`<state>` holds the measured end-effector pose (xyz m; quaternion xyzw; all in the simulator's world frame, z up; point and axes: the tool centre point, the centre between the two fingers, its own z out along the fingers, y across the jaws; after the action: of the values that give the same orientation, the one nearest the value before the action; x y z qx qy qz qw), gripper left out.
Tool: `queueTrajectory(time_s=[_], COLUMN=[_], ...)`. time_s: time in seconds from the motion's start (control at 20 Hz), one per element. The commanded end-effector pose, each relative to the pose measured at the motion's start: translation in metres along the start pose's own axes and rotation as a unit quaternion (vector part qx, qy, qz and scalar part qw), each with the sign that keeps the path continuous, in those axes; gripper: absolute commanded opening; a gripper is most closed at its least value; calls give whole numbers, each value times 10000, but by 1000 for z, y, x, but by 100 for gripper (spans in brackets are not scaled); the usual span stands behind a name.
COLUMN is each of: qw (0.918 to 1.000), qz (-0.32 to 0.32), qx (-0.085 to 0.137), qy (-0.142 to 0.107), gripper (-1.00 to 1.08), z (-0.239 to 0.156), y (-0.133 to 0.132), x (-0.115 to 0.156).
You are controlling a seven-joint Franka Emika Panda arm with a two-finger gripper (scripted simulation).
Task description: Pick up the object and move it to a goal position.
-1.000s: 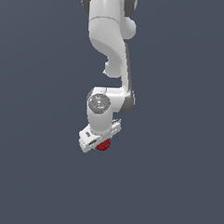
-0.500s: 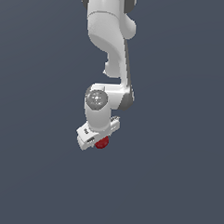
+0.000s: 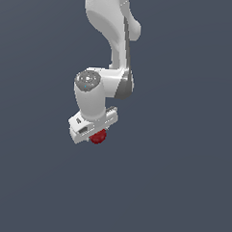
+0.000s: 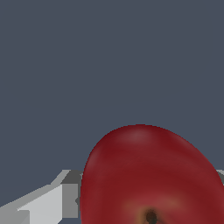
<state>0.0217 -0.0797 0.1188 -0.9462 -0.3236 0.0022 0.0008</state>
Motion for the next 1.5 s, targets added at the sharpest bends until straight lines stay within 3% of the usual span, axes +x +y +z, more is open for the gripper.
queueTrajectory(time_s=[0.0,0.85,1.45], qw=[10000,10000,10000], qz=[3,-2,1], qx=[-15,-10,-14], qy=[13,23,19], gripper=[-100,-100,-100], z=[-25,-194,-242], y=[5,39,52], x=[-14,-112,-138])
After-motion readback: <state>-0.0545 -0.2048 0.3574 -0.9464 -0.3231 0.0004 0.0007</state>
